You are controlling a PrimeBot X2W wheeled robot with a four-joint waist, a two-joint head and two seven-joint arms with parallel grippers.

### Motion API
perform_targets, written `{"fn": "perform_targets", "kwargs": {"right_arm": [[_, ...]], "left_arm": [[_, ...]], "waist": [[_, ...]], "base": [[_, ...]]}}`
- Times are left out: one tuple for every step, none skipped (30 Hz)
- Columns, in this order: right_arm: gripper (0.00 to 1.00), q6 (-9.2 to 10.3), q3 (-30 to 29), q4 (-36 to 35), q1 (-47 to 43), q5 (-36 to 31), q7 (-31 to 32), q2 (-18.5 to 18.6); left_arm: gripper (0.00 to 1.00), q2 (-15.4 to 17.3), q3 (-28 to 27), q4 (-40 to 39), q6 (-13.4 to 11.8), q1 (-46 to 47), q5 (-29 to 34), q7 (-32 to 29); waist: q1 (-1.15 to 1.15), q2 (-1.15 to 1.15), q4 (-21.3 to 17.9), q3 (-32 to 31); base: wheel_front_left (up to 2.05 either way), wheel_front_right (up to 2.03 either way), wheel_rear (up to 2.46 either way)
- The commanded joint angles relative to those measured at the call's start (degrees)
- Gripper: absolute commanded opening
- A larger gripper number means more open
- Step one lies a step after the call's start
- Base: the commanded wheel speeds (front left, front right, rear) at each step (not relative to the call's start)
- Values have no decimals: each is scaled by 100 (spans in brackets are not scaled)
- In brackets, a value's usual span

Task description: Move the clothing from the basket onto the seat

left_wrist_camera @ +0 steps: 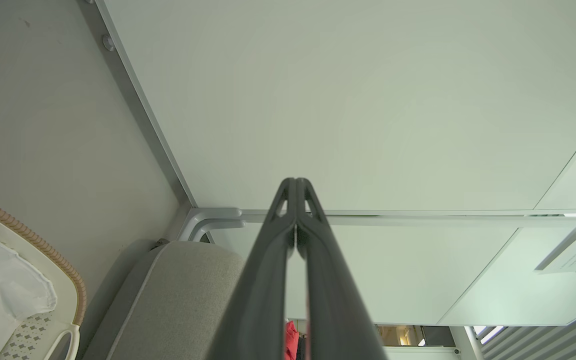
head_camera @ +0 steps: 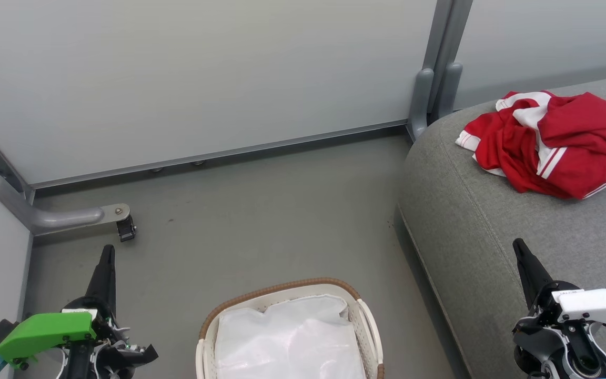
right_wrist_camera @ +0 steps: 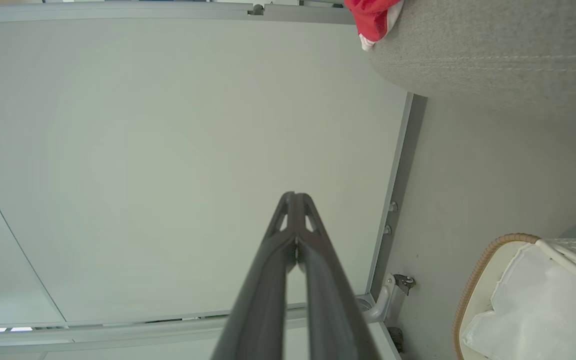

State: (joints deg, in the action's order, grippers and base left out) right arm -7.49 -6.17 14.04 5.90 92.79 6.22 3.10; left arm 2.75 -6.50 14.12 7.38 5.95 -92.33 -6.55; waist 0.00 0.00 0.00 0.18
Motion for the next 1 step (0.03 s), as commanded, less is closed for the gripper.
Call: {"fn": "perform_targets", "kwargs": {"right_arm": [[0, 0, -15, -16, 46, -14, 21, 14]], "left_arm": [[0, 23, -15, -12, 24, 65, -18, -16]], "waist": [[0, 0, 0, 0]], "base": [[0, 0, 0]]}}
